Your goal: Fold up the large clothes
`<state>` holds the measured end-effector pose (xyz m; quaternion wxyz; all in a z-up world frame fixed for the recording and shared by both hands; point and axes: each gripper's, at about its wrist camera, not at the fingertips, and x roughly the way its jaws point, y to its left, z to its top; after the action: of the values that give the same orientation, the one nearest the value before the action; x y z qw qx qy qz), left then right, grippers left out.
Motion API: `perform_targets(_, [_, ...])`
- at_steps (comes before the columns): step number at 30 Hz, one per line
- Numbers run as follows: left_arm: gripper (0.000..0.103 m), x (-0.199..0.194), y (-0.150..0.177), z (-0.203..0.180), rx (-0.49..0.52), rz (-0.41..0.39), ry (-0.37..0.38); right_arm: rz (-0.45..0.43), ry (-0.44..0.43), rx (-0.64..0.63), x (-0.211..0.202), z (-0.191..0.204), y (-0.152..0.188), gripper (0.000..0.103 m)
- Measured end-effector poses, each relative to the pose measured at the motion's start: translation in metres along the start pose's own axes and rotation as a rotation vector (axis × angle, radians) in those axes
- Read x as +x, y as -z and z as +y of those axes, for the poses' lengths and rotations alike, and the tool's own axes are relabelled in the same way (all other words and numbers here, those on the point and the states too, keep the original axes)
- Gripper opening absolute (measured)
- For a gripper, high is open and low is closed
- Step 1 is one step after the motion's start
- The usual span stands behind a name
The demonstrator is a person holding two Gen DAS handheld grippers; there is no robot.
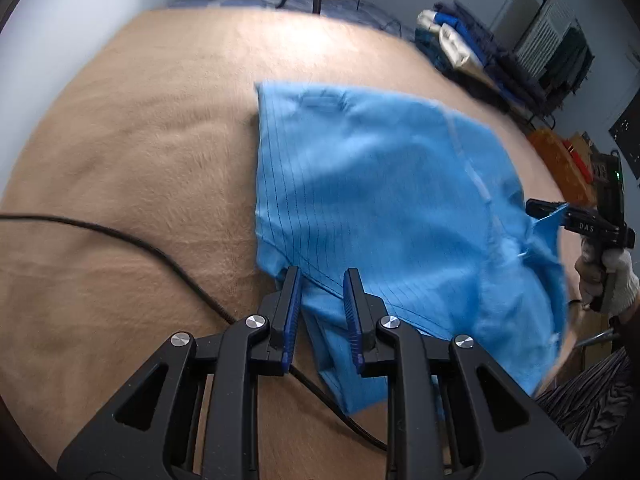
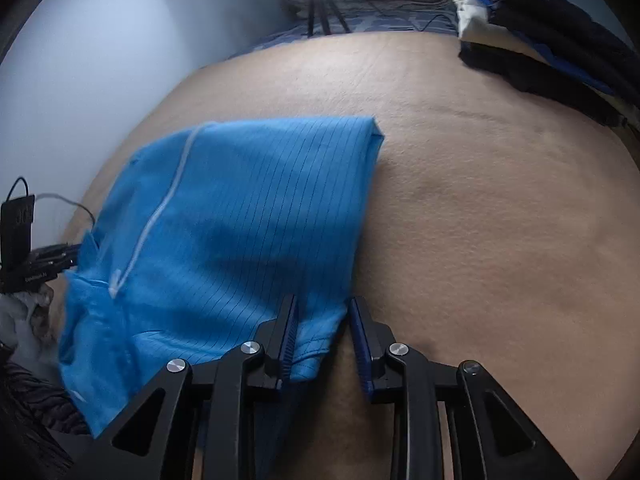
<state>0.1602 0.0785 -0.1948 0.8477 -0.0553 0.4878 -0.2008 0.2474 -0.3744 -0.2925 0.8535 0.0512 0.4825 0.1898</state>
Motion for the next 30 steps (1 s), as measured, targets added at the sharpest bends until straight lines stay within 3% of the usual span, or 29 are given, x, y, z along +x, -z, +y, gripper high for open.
perform_targets(3, [0.020, -0.035, 0.000, -0.014, -0.002, -0.082, 0.054, -0.069, -0.039, -0.029, -0.039, 0.013, 0.005, 0.028])
perform_targets(5, [0.020, -0.046, 0.000, -0.028, 0.000, -0.112, 0.113, -0.120, -0.146, -0.048, -0.068, 0.029, 0.010, 0.028])
perform_targets(7, [0.020, -0.047, -0.001, -0.045, 0.018, -0.114, 0.165, -0.150, -0.243, -0.084, -0.085, 0.048, 0.013, 0.027])
perform_targets(10, [0.020, -0.032, -0.007, -0.070, 0.060, -0.082, 0.191, -0.136, -0.293, -0.138, -0.082, 0.077, 0.013, 0.026])
perform_targets(16, [0.020, 0.004, -0.027, -0.092, 0.091, -0.040, 0.158, -0.076, -0.259, -0.133, -0.036, 0.097, -0.007, 0.025])
perform_targets(22, [0.020, 0.046, -0.010, -0.060, 0.001, 0.079, 0.113, 0.007, -0.122, -0.121, 0.001, 0.087, -0.013, 0.025])
perform_targets(24, [0.020, 0.043, -0.003, -0.052, -0.013, 0.072, 0.119, 0.056, -0.084, -0.114, 0.016, 0.079, -0.006, 0.024])
perform_targets(26, [0.020, 0.032, -0.003, -0.050, -0.013, 0.056, 0.110, 0.045, -0.092, -0.108, 0.012, 0.077, -0.003, 0.024])
perform_targets(28, [0.020, 0.016, -0.006, -0.044, -0.034, 0.027, 0.125, 0.015, -0.129, -0.087, -0.003, 0.074, -0.003, 0.028])
perform_targets(30, [0.028, 0.000, -0.010, -0.037, -0.059, 0.001, 0.142, -0.032, -0.159, -0.080, -0.022, 0.070, -0.001, 0.037])
